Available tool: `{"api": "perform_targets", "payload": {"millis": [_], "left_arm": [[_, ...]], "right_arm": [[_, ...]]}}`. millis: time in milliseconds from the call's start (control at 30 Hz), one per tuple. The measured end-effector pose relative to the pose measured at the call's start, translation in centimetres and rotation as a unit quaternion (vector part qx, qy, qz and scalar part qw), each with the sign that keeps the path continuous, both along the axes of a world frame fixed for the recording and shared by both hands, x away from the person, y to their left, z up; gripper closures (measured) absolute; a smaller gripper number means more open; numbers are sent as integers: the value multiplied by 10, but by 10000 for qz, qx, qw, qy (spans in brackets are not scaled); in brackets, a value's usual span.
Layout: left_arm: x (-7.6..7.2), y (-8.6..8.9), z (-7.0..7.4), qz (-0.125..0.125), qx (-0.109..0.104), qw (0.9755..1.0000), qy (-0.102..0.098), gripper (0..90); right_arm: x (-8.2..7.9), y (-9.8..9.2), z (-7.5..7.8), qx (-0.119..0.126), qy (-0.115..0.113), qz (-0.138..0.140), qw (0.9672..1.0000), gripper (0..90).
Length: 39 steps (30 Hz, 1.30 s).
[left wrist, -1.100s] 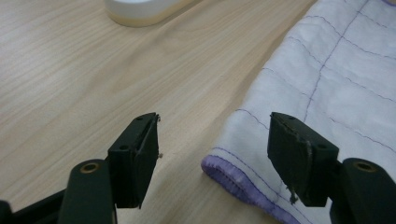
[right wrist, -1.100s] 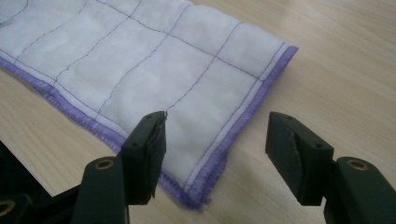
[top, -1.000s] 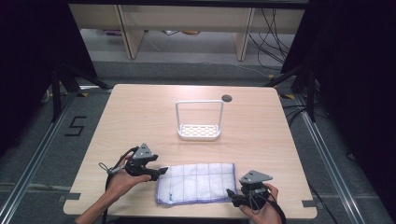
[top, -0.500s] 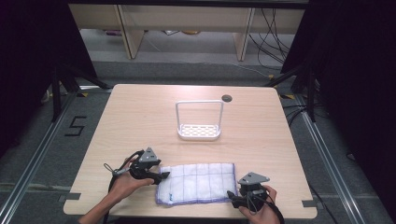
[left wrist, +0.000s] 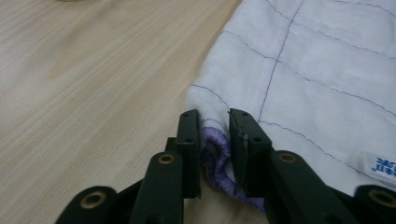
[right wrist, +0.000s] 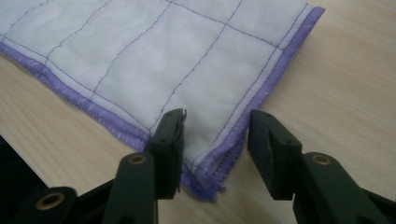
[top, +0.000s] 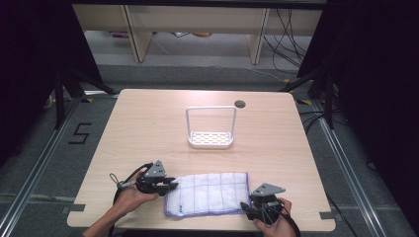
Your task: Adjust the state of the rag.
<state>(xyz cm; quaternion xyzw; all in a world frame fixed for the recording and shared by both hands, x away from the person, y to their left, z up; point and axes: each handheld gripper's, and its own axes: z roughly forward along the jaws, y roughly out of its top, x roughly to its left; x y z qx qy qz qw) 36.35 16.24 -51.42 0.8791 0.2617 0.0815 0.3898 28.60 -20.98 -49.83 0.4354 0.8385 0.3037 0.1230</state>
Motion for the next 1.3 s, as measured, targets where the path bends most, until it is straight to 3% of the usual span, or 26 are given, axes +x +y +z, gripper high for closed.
{"api": "perform_targets", "payload": {"millis": [67,133,267,333,400,467,567,600,767,833,900,933,967,1000,1067,1167,1200,1233,1267,1300], "left_arm": [[0,0,-1,34,-101,9999,30,774],[1,1,-1,-18,-45,10000,-17,782],[1,1,-1,-2,-68,10000,-3,785],[0,0,-1,7,-66,10000,4,788],[0,0,-1,15,-62,10000,15,791],[1,1,0,-3,7,10000,9,793],[-1,0,-1,40,-91,9999,42,799],[-1,0,0,33,-56,10000,38,800],[-3,1,0,18,1,10000,16,806],[-6,1,0,30,-60,10000,62,809],[-8,3,1,0,63,10000,45,814],[-10,3,1,-24,-59,10000,45,816],[-11,5,2,-66,-15,10000,54,818],[-14,5,1,-86,-165,9998,69,819],[-17,8,0,-6,-298,9994,158,822],[-24,10,3,-38,-368,9992,162,824],[-29,9,4,-10,-486,9986,204,824],[-32,10,6,-82,-452,9988,174,824],[-38,8,7,-80,-565,9981,215,823],[-41,8,7,-168,-595,9980,154,823]], "right_arm": [[-1,0,0,58,17,-42,10000,598],[-1,1,0,25,58,-32,10000,598],[-4,-1,5,107,46,-215,9997,469],[-6,-2,7,183,-19,-266,9995,443],[-8,0,6,101,-22,-261,9996,434],[-9,3,4,74,73,-215,9997,433],[-8,7,-2,-140,-1,-83,9999,490],[-8,7,-1,-136,59,-102,9998,529],[-7,6,-2,-78,-54,179,9998,739],[-7,8,-1,-83,-44,245,9997,778],[-7,9,-1,-144,-73,297,9994,801],[-6,10,0,-151,-42,315,9994,807],[-5,10,0,-177,-62,362,9992,812],[-3,9,0,-194,-142,392,9989,815],[3,9,4,-143,-189,388,9990,819],[15,8,9,-211,-294,520,9980,821],[21,8,11,-221,-324,552,9977,821],[26,8,13,-206,-341,553,9977,822],[33,8,14,-209,-377,584,9974,821],[39,10,16,-160,-301,586,9977,821]]}}
